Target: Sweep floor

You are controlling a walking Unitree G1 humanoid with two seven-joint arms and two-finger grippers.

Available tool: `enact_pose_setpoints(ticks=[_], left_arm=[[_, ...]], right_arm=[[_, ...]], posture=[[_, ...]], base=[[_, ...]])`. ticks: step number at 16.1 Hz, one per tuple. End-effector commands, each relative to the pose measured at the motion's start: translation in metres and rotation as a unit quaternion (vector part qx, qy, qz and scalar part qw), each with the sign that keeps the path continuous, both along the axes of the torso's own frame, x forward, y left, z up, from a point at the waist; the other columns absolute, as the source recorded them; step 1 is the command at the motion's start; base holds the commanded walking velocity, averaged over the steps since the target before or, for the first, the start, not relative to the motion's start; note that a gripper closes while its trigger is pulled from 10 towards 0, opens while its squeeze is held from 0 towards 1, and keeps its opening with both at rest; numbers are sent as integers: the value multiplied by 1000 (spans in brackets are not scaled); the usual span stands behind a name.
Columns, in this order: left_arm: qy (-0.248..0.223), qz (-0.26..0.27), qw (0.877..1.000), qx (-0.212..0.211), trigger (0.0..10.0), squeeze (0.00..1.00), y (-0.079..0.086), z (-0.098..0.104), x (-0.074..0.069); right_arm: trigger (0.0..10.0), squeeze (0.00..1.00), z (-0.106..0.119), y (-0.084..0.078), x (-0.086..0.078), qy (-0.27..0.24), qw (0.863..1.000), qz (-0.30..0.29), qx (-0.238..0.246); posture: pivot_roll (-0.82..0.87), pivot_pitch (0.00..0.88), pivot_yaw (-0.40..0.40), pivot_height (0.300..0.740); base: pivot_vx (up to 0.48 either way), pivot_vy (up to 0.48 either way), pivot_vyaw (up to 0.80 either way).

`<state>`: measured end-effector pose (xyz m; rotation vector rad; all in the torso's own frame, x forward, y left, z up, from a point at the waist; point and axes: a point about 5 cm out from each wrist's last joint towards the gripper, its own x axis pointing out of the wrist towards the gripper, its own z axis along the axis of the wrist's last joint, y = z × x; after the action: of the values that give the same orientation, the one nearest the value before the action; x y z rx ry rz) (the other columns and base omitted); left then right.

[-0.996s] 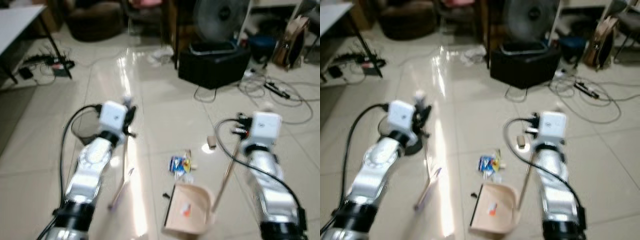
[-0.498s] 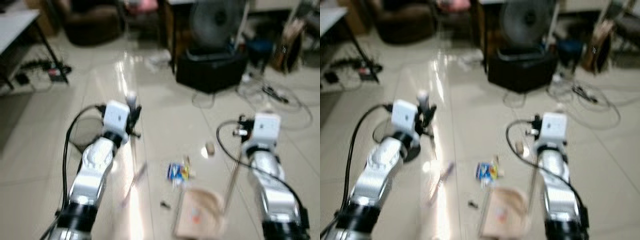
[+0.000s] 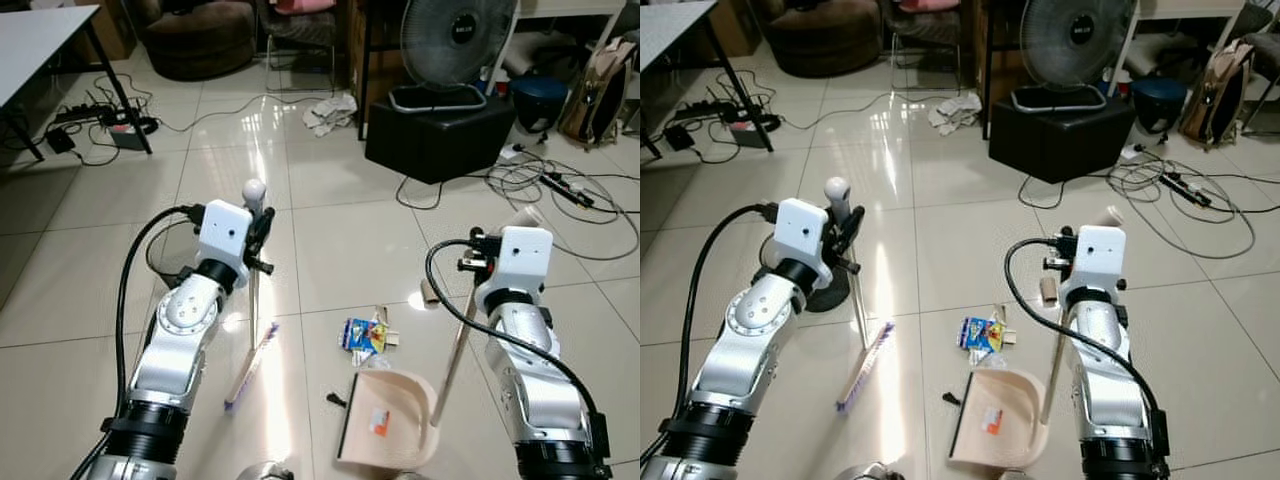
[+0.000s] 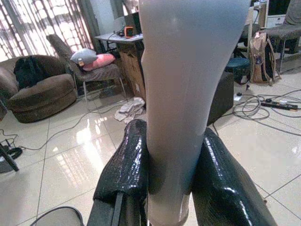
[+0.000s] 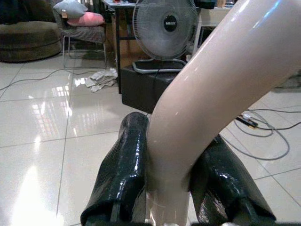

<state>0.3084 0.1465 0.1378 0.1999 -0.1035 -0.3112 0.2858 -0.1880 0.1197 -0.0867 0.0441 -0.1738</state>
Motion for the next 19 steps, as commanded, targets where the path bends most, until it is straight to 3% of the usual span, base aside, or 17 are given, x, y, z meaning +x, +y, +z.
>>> enact_pose_setpoints(ticks=[1, 4, 7, 11, 13, 17, 19], left_arm=[[-17, 2, 1000, 4, 10000, 0, 1, 8, 1], [-12, 4, 1000, 2, 10000, 0, 2, 7, 2], [6, 16, 999, 28, 10000, 0, 1, 0, 10], [9, 31, 999, 25, 10000, 0, 1, -9, 19], [16, 49, 999, 8, 10000, 0, -4, -13, 30], [-11, 47, 999, -25, 10000, 0, -11, -12, 33], [-54, 59, 996, -32, 10000, 0, -13, -2, 39]], right_arm=[[10000, 0, 10, -3, 0, -23, 1000, -7, -2], [10000, 0, 14, 0, 1, -30, 1000, 0, 5], [10000, 0, 9, -5, 9, -20, 1000, -12, 5], [10000, 0, -4, -7, 14, -6, 1000, -21, -19], [10000, 0, -5, -5, 17, -43, 998, -28, -46], [10000, 0, -14, -8, 11, -55, 996, -38, -63], [10000, 0, -10, -10, 11, -76, 993, -43, -83]], posture=[[11, 70, 66, 740], [7, 75, 70, 740], [4, 98, 79, 740], [7, 136, 65, 740], [12, 162, 61, 740], [25, 219, 91, 740], [14, 286, 105, 740]], base=[[0, 0, 0], [0, 0, 0], [0, 0, 0], [0, 0, 0], [0, 0, 0], [0, 0, 0], [0, 0, 0]])
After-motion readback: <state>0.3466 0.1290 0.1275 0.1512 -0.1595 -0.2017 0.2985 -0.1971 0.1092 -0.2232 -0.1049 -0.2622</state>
